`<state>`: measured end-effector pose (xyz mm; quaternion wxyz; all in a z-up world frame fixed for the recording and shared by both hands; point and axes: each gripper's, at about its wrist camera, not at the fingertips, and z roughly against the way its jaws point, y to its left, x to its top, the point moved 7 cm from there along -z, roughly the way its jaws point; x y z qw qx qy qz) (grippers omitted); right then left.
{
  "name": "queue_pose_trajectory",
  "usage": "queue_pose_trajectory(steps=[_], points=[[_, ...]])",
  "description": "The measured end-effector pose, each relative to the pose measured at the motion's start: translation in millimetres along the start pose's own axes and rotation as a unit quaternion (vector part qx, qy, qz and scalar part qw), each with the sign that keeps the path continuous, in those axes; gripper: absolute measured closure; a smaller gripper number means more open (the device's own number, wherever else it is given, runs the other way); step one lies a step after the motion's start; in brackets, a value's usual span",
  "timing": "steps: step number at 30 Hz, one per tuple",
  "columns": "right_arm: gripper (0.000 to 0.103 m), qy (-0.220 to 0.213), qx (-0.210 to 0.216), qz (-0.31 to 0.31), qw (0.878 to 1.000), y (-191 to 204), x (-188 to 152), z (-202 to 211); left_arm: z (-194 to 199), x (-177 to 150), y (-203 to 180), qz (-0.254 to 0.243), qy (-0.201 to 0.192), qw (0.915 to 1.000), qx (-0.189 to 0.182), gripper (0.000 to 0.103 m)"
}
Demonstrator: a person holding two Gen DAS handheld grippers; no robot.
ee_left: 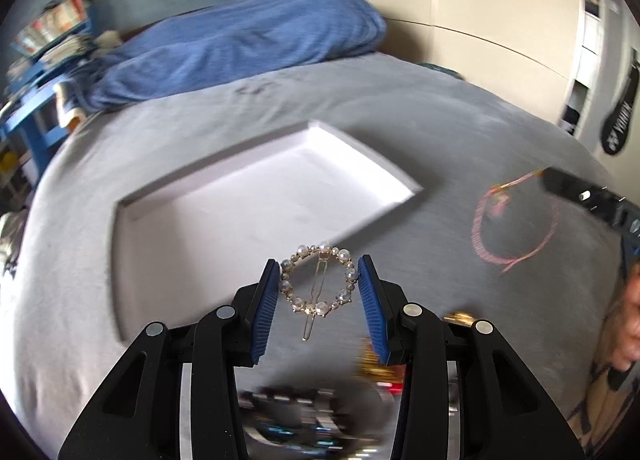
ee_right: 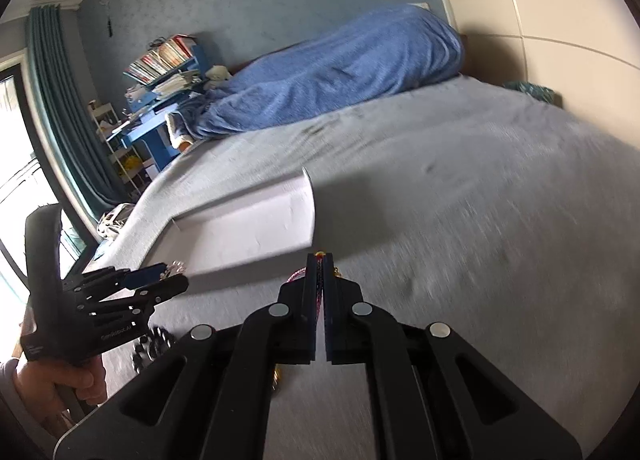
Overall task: Organize jewelry
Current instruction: 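Carry both pieces into the grey box and open both tools to release them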
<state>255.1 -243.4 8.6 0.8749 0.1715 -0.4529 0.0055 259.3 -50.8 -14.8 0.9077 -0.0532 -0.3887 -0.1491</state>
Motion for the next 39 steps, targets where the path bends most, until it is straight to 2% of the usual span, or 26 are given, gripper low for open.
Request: queue_pose_trajectory(steps=[5,9,14,20,28,30,32,33,34,36,39], points=[[0.101,-0.001,0.036,0.011,0.999,21,33,-22,-3,10,42,0.027,-0.002,0.9994,0.021,0.061],[0.101,0.013,0.057,0.031,0.998,45,50,-51,-11,15,69,0.035,0.001,0.9986,0.04,0.061],[0.1,0.044,0.073,0.033,0.996,68,61,-100,-27,17,90,0.054,0.014,0.9973,0.047,0.061],[0.1,0.096,0.061,0.041,0.993,76,46,-156,-55,15,108,0.08,0.04,0.9947,0.05,0.061],[0.1,0.134,0.03,0.086,0.987,73,18,-183,-86,-8,112,0.073,0.086,0.9917,0.062,0.061],[0.095,0.136,0.024,0.099,0.985,72,15,-183,-86,-10,112,0.066,0.085,0.9916,0.071,0.052],[0.08,0.134,0.026,0.106,0.985,70,14,-180,-81,-8,115,0.073,0.073,0.9913,0.082,0.034],[0.07,0.131,0.026,0.109,0.985,69,14,-178,-78,-8,115,0.073,0.069,0.9914,0.083,0.03],[0.065,0.125,0.029,0.109,0.986,68,15,-174,-74,-7,115,0.07,0.062,0.9917,0.088,0.026],[0.063,0.117,0.031,0.114,0.986,67,15,-165,-68,-6,112,0.063,0.054,0.9926,0.089,0.025],[0.054,0.103,0.033,0.123,0.987,66,14,-151,-53,-3,109,0.054,0.036,0.9936,0.092,0.022]])
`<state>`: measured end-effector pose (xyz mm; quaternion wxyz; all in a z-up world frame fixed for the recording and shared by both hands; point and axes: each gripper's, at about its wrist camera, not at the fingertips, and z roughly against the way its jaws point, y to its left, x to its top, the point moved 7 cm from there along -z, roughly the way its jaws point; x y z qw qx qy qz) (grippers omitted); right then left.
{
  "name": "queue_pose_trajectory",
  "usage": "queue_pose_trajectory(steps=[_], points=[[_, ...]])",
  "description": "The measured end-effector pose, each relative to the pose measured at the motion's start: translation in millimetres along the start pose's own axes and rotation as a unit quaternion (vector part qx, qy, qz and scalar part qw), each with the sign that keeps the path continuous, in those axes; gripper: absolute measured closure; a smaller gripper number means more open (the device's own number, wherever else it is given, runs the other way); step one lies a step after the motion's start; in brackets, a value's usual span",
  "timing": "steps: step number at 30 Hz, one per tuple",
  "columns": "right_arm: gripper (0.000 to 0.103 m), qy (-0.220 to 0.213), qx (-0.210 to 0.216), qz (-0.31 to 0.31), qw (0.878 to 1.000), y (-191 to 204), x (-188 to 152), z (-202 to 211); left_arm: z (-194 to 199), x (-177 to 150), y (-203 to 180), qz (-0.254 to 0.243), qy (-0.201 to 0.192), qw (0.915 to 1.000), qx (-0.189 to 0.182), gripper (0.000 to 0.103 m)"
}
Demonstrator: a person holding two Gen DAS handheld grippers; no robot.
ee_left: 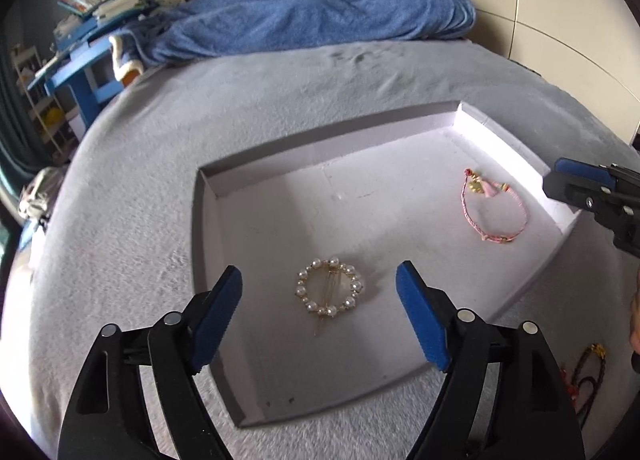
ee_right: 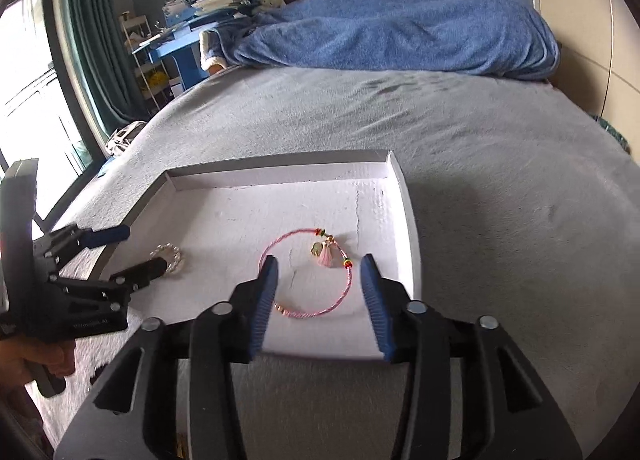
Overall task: Organize jewelry
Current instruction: 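Carry both pieces into the grey box and open both tools to release them, then grasp the red beaded gold ornament with the left tool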
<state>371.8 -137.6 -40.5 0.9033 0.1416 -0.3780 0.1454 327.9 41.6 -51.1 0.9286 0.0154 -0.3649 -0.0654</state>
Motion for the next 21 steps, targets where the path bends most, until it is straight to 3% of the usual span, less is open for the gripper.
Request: queue_pose_trajectory(steps=[5,10,21], points=[[0.042,-0.026,0.004,-0.004,1.0,-1,-12,31,28,3,0,0.014,-0.036,0.9993,-0.002,0.012],[0.032,-0.042,-0.002,-0.011,0.999,-7,-27,61,56,-4,4,0.046,-0.059,0.9972,-0.009,0.009],[0.03,-0.034,-0.017,-0.028,0.999,-14,-70,91,94,-51,-18,0.042,-0.065,0.9967,-0.023,0.009]])
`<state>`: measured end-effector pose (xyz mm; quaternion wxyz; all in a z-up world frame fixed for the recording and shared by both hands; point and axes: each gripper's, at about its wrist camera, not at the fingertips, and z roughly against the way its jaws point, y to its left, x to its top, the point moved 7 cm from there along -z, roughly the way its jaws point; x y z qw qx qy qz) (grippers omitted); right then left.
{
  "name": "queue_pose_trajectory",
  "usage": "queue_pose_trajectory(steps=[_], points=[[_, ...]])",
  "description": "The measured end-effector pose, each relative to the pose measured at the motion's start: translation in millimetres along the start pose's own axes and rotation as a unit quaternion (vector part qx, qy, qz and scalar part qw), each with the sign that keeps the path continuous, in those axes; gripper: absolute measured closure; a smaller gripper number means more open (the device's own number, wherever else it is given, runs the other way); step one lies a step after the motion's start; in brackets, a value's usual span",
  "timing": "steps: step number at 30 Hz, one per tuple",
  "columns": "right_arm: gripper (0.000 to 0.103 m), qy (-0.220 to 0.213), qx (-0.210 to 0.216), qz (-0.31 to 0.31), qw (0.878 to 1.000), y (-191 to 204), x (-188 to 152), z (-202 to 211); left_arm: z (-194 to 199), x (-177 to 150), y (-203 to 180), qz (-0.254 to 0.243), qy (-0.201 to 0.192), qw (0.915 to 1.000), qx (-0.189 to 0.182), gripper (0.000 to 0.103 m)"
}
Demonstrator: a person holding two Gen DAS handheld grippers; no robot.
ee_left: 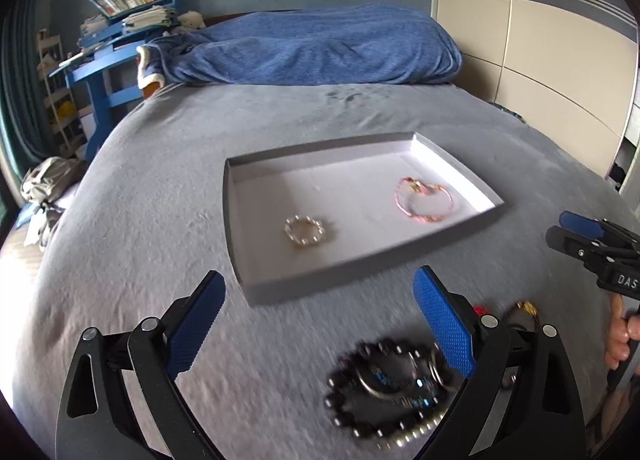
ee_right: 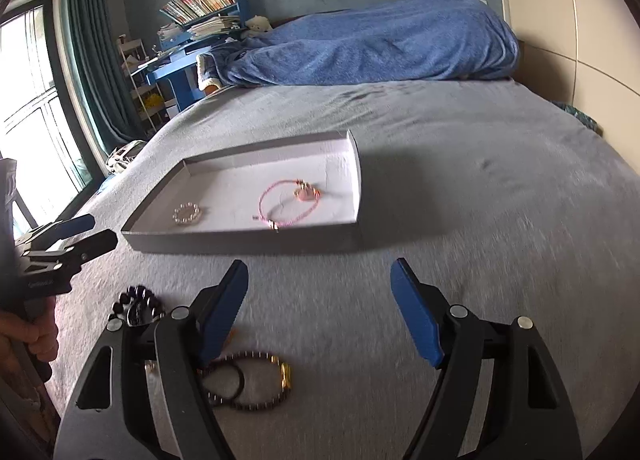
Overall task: Organize jewelry
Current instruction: 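Grasp the red beaded gold ornament with the left tool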
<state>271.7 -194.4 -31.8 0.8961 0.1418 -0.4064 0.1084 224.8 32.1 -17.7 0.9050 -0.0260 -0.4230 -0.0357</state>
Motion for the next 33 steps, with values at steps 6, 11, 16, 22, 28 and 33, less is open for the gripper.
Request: queue_pose_trajectory(steps=[6,11,16,22,28,33], points=[[0.03,0.009,-0.009,-0.009,1.0,-4,-18,7,15,-24,-19,-0.012,0.001,0.9998,-0.016,0.009],[0.03,0.019,-0.018,-0.022,0.999,-10,-29,8,21,-44,-41,-0.034,0.003,0.999,-0.03,0.009],[0.03,0.025,-0.02,-0.013,0.999,-5,-40,12,22,-61,-62,-0.058,0.009,0.9974,-0.041,0.009],[0.03,0.031,-0.022,-0.01,0.999,-1,-48,14,19,-61,-89,-0.101,0.003,0.9932,-0.057,0.009],[0.029,0.027,-0.022,-0.036,0.999,-11,-48,17,6,-51,-109,-0.128,0.008,0.9886,-0.08,0.022],[0.029,0.026,-0.017,-0.06,0.998,-18,-47,18,-12,-53,-126,-0.155,0.037,0.9828,-0.092,0.038]])
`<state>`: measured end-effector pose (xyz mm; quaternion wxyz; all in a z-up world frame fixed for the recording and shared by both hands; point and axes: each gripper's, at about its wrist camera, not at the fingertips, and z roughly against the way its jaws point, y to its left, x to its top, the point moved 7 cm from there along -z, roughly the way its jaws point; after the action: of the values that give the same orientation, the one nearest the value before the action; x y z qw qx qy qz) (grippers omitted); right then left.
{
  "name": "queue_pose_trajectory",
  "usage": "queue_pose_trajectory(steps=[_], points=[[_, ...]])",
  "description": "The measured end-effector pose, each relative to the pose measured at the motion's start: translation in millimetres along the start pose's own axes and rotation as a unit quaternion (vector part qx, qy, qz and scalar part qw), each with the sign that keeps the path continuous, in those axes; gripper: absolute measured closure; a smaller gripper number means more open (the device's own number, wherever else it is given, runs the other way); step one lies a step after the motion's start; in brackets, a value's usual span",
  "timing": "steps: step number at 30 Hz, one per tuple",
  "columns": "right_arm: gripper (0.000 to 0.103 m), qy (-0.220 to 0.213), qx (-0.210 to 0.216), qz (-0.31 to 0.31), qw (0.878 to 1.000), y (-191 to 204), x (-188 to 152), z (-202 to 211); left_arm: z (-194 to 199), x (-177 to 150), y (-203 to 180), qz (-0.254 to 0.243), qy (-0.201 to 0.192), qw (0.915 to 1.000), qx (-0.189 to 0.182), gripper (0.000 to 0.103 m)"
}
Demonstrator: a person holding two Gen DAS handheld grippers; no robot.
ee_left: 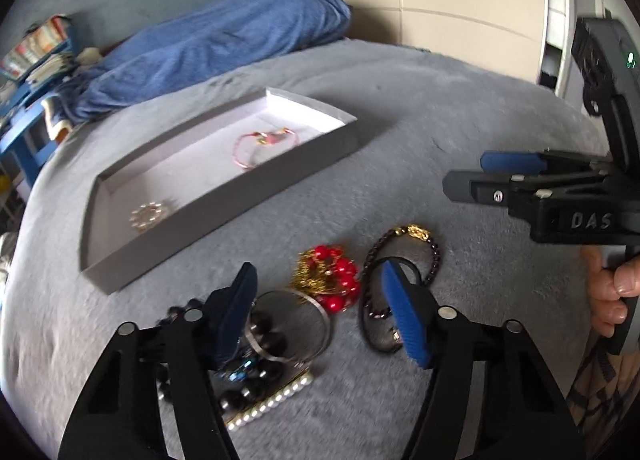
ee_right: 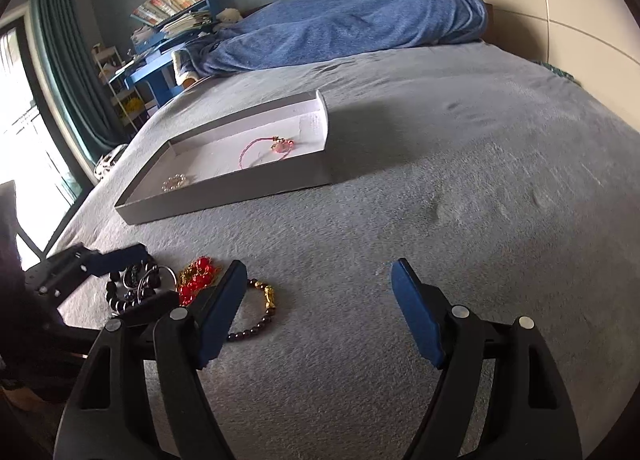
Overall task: Organize jewelry
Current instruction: 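Grasp the red beaded gold ornament with the left tool, then grasp the black hair tie with the right tool while the left tool holds the red ornament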
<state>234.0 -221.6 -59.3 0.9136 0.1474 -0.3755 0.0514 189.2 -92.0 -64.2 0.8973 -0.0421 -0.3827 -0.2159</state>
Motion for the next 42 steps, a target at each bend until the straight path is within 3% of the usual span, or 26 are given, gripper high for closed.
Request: queue_pose_trajectory(steps=[6,10,16,19,29,33,36,38,42], points=[[0.029,0.0,0.005,-0.011,1.0,-4,1,0,-20,2,-1,-0.009,0.031,0.9995,0.001,0.051],[0.029,0.0,0.007,-0.01,1.0,-3,1,-1,-26,2,0,-0.002,0.043,0.9989,-0.017,0.068],[0.029,0.0,0.009,-0.012,1.0,-2,1,-1,-25,7,3,0.02,0.036,0.9983,-0.041,0.088],[0.029,0.0,0.01,-0.011,1.0,-1,1,-2,-22,12,9,0.036,0.026,0.9981,-0.043,0.091],[0.029,-0.001,0.012,0.015,1.0,10,-2,-2,-19,31,40,0.068,0.006,0.9974,-0.025,0.093],[0.029,-0.001,0.016,0.023,1.0,15,-3,-2,-26,27,47,0.075,0.019,0.9965,-0.03,0.092],[0.029,0.001,0.015,0.027,1.0,18,-5,-3,-31,19,47,0.069,0.032,0.9968,-0.023,0.082],[0.029,0.001,0.014,0.027,1.0,18,-5,-3,-34,15,47,0.07,0.037,0.9967,-0.017,0.066],[0.029,0.001,0.014,0.027,1.0,18,-5,-3,-40,12,49,0.078,0.047,0.9958,-0.011,0.058]])
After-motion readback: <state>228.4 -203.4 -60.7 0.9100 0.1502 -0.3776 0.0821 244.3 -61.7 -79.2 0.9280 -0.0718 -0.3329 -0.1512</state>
